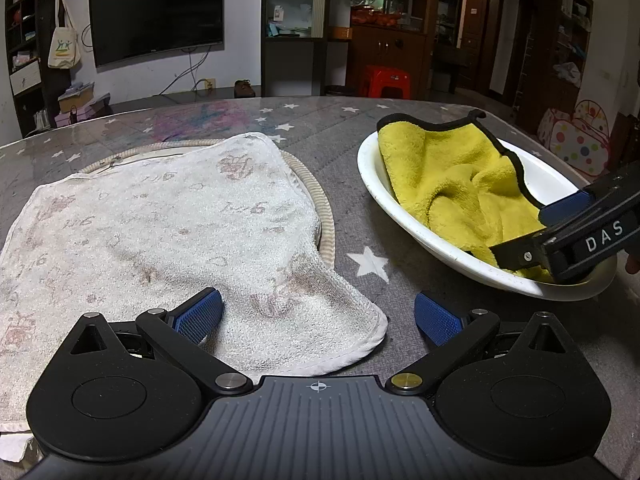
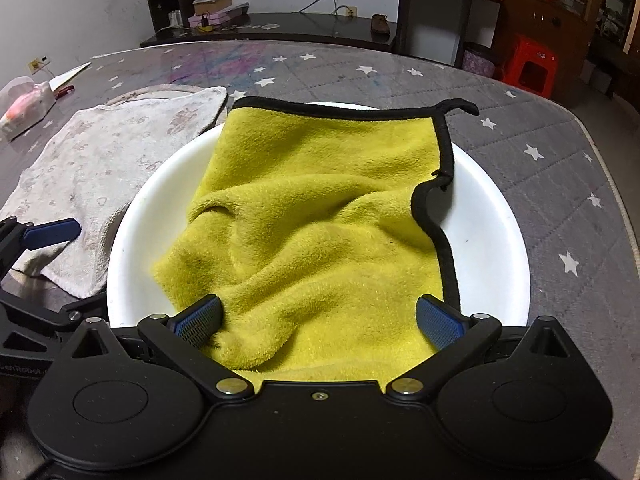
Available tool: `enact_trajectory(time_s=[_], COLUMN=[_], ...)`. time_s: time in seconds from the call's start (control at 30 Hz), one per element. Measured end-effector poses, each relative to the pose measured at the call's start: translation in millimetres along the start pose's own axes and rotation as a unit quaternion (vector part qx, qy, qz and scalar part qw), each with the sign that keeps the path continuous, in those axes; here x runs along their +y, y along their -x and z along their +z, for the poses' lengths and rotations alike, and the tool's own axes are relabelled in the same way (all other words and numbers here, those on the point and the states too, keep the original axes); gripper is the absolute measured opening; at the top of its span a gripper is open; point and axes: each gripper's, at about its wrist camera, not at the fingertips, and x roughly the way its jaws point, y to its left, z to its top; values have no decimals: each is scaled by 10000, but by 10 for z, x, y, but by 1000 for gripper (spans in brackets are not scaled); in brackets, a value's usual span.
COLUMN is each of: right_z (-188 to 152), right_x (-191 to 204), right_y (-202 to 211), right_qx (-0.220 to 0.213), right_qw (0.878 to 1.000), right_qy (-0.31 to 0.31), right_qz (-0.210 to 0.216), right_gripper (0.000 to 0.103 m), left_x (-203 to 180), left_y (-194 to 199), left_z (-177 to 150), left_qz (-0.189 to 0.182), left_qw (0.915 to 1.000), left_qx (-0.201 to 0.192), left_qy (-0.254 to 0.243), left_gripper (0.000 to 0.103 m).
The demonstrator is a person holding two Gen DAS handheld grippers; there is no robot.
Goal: Clean bowl
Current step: 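Keep rubbing the yellow cloth inside the bowl with the right gripper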
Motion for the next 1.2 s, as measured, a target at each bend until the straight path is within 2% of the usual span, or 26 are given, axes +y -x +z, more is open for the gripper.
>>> enact_trajectory(time_s=[0.47, 1.0, 1.2], right_z=[173, 384, 358], right_x=[-1, -9, 1], right_y=[-175, -309, -304], right_qx=[-144, -63, -176], right_qw=[9995, 9989, 9985], right_qy=[-236, -356, -397], right_qz=[-176, -285, -320], right_gripper=[103, 103, 103], left_x=[0, -2, -1], left_y=[-3, -3, -5], left_z=[1, 3, 3], left_qz=[0, 0, 1], left_qw=[10000, 10000, 10000], left_qx=[-1, 0, 0], left_qy=[0, 0, -1], left_gripper=[103, 103, 103])
